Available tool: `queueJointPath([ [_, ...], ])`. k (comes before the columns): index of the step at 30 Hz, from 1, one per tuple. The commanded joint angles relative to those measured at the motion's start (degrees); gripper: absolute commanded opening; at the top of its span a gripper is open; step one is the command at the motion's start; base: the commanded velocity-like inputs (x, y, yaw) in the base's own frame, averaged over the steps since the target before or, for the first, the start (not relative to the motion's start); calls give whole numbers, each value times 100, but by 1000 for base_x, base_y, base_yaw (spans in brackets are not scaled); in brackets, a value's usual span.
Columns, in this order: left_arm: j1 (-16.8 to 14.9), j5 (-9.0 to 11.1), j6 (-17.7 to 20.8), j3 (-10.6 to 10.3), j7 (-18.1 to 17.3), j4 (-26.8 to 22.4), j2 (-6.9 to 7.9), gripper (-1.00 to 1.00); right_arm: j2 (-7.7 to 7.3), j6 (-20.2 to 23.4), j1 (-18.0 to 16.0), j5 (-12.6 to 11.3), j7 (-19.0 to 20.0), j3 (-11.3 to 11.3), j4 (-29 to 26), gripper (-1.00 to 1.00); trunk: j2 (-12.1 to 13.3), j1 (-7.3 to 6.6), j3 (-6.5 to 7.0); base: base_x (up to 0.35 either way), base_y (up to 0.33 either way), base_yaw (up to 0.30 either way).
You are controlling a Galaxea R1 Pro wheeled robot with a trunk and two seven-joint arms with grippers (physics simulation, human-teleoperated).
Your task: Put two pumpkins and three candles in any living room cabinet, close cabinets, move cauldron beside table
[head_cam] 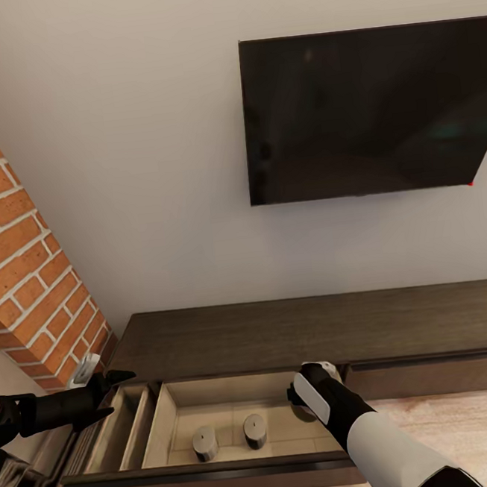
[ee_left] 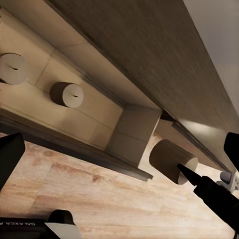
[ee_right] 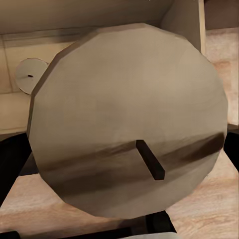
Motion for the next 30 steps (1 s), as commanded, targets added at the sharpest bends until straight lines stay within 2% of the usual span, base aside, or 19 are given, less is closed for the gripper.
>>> queueJointPath([
  [1,-1,2,-1,0,0,-1,2,100,0,-23,0,0,4,6,0,-100,-42,23,-18,0,0,0],
  [6,-2,2,-1,0,0,1,-2,100,0,-201,1,-14,42,15,0,-100,-242,132,-108,0,0,0],
  [30,-4,2,-1,-15,0,2,-3,100,0,-172,4,-84,58,33,-76,-100,-1205,660,-539,0,0,0],
])
